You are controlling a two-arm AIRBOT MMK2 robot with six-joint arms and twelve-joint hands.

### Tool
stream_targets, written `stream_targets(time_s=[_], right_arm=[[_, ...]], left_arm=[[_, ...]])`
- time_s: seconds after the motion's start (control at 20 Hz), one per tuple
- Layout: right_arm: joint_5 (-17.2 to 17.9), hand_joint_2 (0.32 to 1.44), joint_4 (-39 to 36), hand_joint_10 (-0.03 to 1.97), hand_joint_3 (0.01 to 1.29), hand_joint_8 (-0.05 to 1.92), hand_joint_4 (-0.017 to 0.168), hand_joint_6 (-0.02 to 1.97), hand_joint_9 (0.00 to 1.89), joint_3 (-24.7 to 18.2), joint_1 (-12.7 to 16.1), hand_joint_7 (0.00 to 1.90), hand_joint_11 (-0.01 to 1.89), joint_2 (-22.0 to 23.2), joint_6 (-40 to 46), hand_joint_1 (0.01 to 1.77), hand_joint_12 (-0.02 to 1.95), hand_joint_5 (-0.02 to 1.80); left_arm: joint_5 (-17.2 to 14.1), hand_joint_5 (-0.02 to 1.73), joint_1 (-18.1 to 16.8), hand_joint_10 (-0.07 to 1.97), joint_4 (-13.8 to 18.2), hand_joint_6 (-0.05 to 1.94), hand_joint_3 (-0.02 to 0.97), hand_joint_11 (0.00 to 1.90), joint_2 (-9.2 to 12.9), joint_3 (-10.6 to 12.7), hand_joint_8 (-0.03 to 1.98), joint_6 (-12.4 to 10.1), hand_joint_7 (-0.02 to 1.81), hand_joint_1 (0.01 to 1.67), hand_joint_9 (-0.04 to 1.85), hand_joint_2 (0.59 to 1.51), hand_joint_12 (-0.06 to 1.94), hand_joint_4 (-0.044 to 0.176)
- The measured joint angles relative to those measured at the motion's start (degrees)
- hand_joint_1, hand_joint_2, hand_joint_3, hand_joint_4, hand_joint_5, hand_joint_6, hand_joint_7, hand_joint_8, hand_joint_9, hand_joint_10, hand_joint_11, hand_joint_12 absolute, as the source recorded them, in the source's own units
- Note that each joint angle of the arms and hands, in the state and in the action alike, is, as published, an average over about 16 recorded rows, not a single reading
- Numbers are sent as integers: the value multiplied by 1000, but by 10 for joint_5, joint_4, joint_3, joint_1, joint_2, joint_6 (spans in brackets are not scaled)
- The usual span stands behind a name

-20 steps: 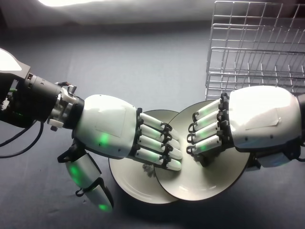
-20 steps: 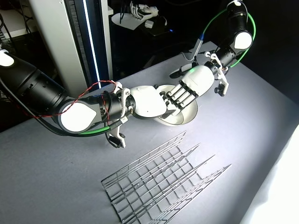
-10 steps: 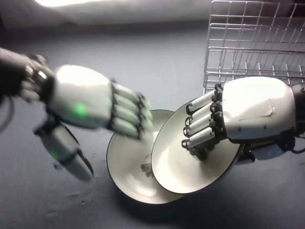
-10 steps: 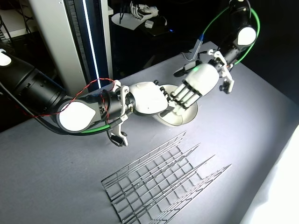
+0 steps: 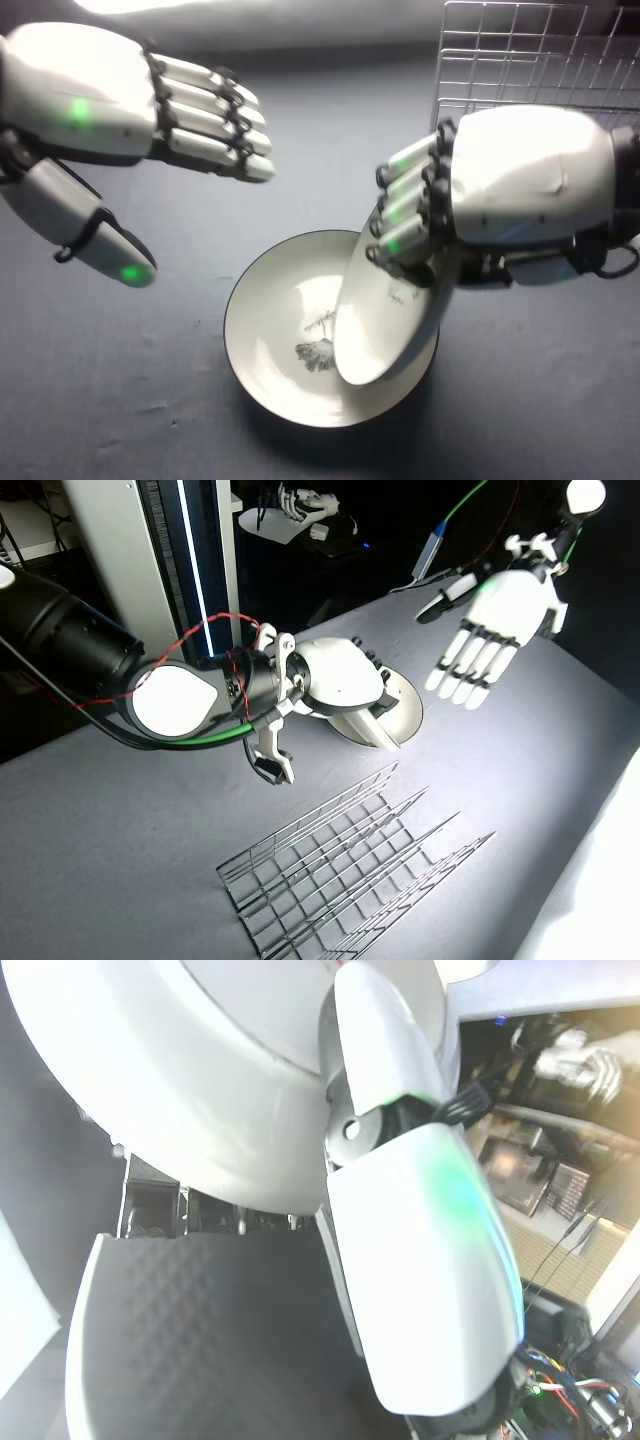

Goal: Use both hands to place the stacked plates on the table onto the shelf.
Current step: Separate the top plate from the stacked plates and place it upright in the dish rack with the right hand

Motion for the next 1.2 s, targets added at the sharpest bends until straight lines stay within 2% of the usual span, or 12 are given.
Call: stream_targets(time_s=[0.25,0.55,0.9,1.2], right_arm=[[-25,1149,44,1580,13,1307,-3,1464,664,-32,33,707,530,19,3,1263,1851,665],[-72,1152,137,1555,12,1328,-1,1510,666,-64,72,704,542,39,5,1245,1875,661],[-154,1155,290,1506,12,1339,0,1502,670,-87,116,705,541,51,7,1248,1897,663],[-227,1158,421,1486,12,1330,0,1476,674,-94,148,710,544,54,7,1252,1889,671]], left_arm=[[-4,120,-20,10,-10,7,21,13,32,0,13,-22,98,18,74,1064,205,-2],[-9,122,-17,10,-20,7,21,14,58,5,12,-37,100,18,80,1063,201,-2],[-16,116,-2,9,-18,7,21,14,64,20,12,-39,99,18,80,1062,195,-2],[-25,111,10,9,-13,7,21,14,61,28,12,-28,94,19,71,1062,184,-2]])
